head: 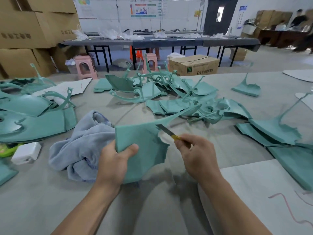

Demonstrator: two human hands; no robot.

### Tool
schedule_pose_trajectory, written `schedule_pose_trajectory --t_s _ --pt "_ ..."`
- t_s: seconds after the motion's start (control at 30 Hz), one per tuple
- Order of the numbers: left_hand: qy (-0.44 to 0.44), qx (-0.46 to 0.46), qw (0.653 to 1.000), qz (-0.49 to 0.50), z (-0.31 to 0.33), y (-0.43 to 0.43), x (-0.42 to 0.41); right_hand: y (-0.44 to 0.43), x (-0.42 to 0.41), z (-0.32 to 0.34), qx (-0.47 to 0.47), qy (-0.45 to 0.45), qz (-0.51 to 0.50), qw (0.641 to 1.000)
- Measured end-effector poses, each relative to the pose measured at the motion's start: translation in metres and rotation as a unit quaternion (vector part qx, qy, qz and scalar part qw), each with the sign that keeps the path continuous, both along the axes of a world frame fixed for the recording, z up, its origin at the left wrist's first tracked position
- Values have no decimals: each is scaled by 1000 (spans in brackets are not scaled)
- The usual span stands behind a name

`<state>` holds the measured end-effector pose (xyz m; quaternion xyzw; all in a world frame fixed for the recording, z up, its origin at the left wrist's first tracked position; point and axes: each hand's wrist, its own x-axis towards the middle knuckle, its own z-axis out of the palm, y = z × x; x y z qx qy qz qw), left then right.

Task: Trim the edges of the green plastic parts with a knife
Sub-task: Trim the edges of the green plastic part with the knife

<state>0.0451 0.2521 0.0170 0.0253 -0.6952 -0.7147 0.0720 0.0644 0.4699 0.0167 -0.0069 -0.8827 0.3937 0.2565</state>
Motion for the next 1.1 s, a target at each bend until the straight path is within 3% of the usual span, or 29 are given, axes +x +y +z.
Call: schedule_pose_trajectory --t_s 0.1,0.2,0.27,0.37,0.43,0.57,0.67,0.77,0.87,0.97,1.03,1.1 --pt "-28 44 998 -30 4 -1 0 8 -8 -2 20 -41 -105 993" --pt "-56 63 996 -24 5 -2 -1 18 -7 2 9 18 -202 979" --pt "-68 65 995 -20 4 -2 -2 15 -3 4 -8 53 -113 992" --pt "-74 76 994 -35 6 -2 -1 1 1 5 72 4 5 997" --pt "-79 82 993 -41 7 -2 -1 -2 -5 5 99 -1 -54 994" --pt "-85 80 993 -3 8 -6 -8 8 -8 4 5 29 -235 971" --pt "-94 78 992 10 5 -10 -10 14 0 5 -23 41 -131 990" --pt "-99 76 992 4 6 -9 -9 0 6 8 33 -15 17 999" --pt "-113 81 990 -32 7 -8 -6 -8 0 11 93 -21 -48 994" --pt "-130 61 988 -56 5 -7 -4 16 -6 14 24 -15 -213 977" --pt "-134 51 988 -53 3 -6 -5 24 -2 12 -23 3 -171 985" --pt "-136 55 988 -53 3 -5 -7 12 5 12 -28 -54 -29 998"
